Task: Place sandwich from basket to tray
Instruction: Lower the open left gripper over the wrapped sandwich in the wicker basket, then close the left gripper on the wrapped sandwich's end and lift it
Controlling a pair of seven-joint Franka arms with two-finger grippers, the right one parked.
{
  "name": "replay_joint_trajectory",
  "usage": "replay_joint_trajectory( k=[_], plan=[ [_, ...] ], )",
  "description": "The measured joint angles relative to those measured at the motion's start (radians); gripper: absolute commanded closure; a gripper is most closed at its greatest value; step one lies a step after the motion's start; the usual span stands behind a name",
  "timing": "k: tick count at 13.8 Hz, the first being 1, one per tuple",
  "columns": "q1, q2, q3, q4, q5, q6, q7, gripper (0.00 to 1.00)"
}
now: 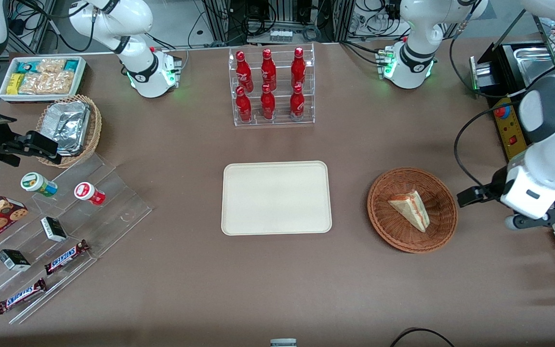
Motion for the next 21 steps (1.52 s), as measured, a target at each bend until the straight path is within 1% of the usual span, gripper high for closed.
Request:
replay_joint_trajectory(
  k=[3, 6, 9, 12, 16, 19, 20, 21],
  plan=[
    [-0.045, 0.001, -0.002, -0.115, 0.0, 0.147, -0.219, 0.0],
    [-0.092, 0.013, -0.004, -0.198, 0.009, 0.248, -0.336, 0.0],
    [-0.106, 0.04, -0.003, -0.267, 0.046, 0.319, -0.385, 0.0],
    [-0.105, 0.046, 0.002, -0.329, 0.047, 0.374, -0.405, 0.0],
    [-0.105, 0.045, 0.003, -0.432, 0.048, 0.518, -0.469, 0.0],
    [-0.106, 0.044, 0.003, -0.488, 0.048, 0.561, -0.491, 0.01],
    [-0.106, 0.044, 0.003, -0.5, 0.048, 0.57, -0.496, 0.05],
    [-0.106, 0.044, 0.003, -0.509, 0.048, 0.579, -0.5, 0.18]
  ],
)
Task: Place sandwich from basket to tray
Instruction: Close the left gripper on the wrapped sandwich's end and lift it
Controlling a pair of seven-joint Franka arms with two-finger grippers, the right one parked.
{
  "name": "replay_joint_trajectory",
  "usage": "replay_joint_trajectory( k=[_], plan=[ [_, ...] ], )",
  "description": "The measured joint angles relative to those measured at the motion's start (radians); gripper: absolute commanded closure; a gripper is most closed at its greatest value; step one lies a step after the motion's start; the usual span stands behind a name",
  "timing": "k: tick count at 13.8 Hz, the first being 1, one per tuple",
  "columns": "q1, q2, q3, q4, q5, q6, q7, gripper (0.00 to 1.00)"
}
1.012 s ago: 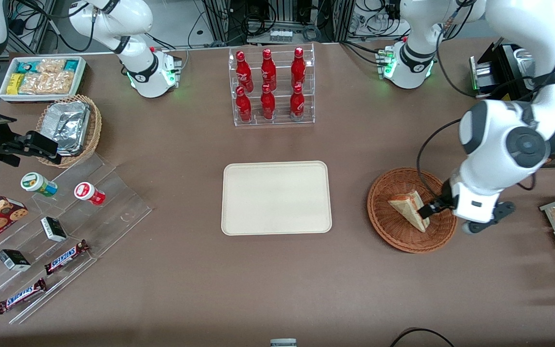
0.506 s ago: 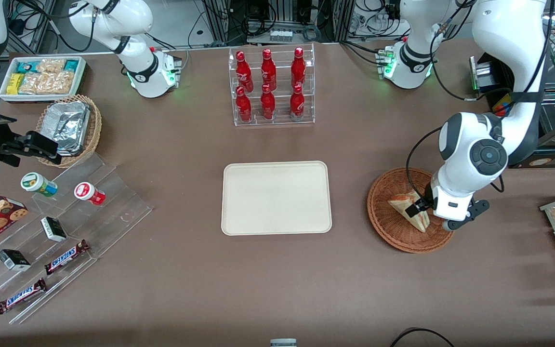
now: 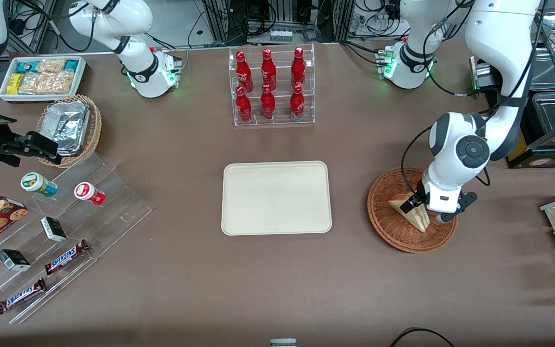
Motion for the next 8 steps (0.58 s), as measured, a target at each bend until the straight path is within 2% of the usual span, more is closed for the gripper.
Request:
replay_joint_trajectory(
  k=[2, 3, 8],
  plan=[
    [-0.001, 0.0, -0.001, -0.008, 0.0, 0.003, -0.012, 0.78],
    [-0.001, 0.0, -0.001, -0.009, 0.0, 0.003, -0.028, 1.0],
    [-0.003, -0.004, -0.001, 0.009, 0.0, -0.003, -0.066, 1.0]
  ],
)
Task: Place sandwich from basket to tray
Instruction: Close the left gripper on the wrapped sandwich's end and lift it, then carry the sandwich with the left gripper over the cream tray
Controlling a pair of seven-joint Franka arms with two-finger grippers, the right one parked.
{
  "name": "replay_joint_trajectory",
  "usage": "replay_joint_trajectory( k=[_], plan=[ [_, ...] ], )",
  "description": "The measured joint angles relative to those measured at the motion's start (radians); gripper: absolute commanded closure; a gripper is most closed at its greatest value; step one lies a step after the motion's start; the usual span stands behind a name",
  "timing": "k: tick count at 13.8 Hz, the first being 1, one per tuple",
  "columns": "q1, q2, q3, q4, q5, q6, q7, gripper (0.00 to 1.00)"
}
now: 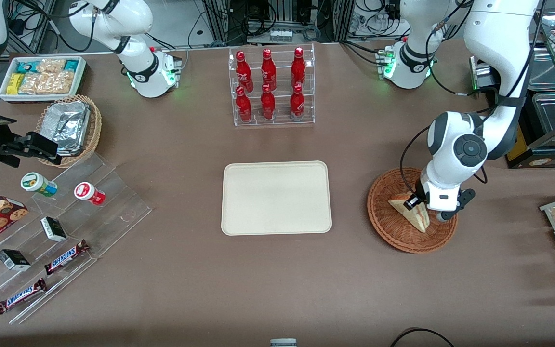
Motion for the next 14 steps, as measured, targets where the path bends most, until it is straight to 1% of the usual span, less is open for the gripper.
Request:
replay_joint_trajectory(
  k=[2, 4, 6, 8, 11, 14],
  plan=[
    [-0.001, -0.003, -0.002, 0.036, 0.001, -0.053, -0.006, 1.0],
    [-0.021, -0.016, -0.007, 0.107, 0.028, -0.188, 0.001, 1.0],
    [-0.077, -0.035, -0.01, 0.226, 0.051, -0.387, 0.005, 1.0],
    [-0.159, -0.041, -0.013, 0.362, 0.054, -0.531, 0.005, 1.0],
    [-0.31, 0.007, -0.015, 0.474, 0.056, -0.57, 0.004, 1.0],
    [-0.443, 0.15, -0.016, 0.564, 0.057, -0.526, 0.005, 1.0]
  ],
)
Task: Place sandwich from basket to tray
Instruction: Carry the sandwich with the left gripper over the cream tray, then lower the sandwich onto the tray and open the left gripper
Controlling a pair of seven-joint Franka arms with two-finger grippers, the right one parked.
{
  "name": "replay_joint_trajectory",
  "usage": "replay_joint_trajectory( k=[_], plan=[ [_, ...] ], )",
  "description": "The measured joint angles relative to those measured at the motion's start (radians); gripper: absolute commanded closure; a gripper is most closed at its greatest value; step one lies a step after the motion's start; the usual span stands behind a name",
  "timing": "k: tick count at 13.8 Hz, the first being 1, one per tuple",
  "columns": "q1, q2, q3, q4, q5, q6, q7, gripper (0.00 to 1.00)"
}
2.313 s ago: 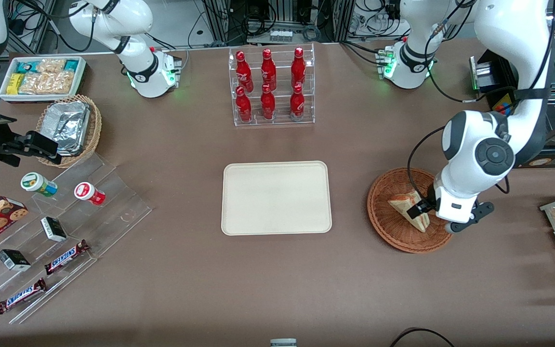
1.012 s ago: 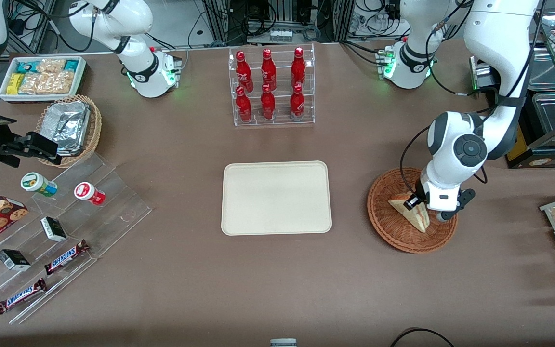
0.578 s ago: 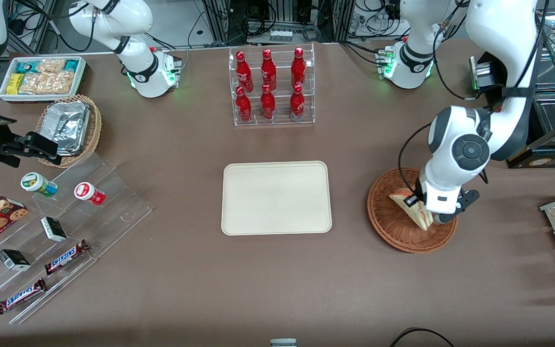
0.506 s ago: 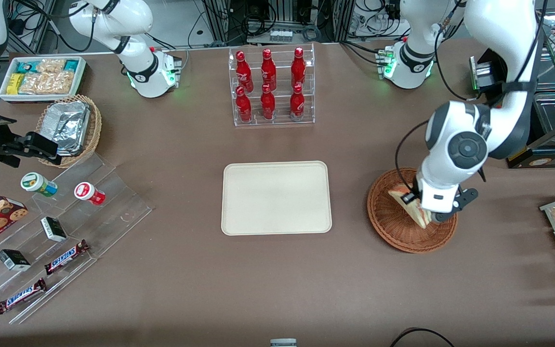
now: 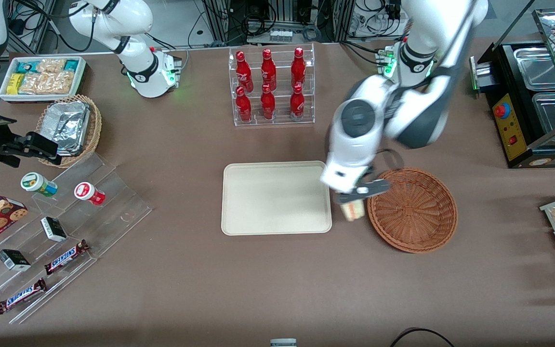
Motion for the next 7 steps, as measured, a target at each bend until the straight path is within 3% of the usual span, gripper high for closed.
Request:
replay_joint_trajectory(
  k=[3, 7],
  plan=[
    [-0.103, 0.149, 0.0, 0.097, 0.001, 0.047, 0.0, 1.0],
    [-0.157, 0.233, 0.002, 0.138, 0.002, 0.132, 0.001, 1.0]
  ],
)
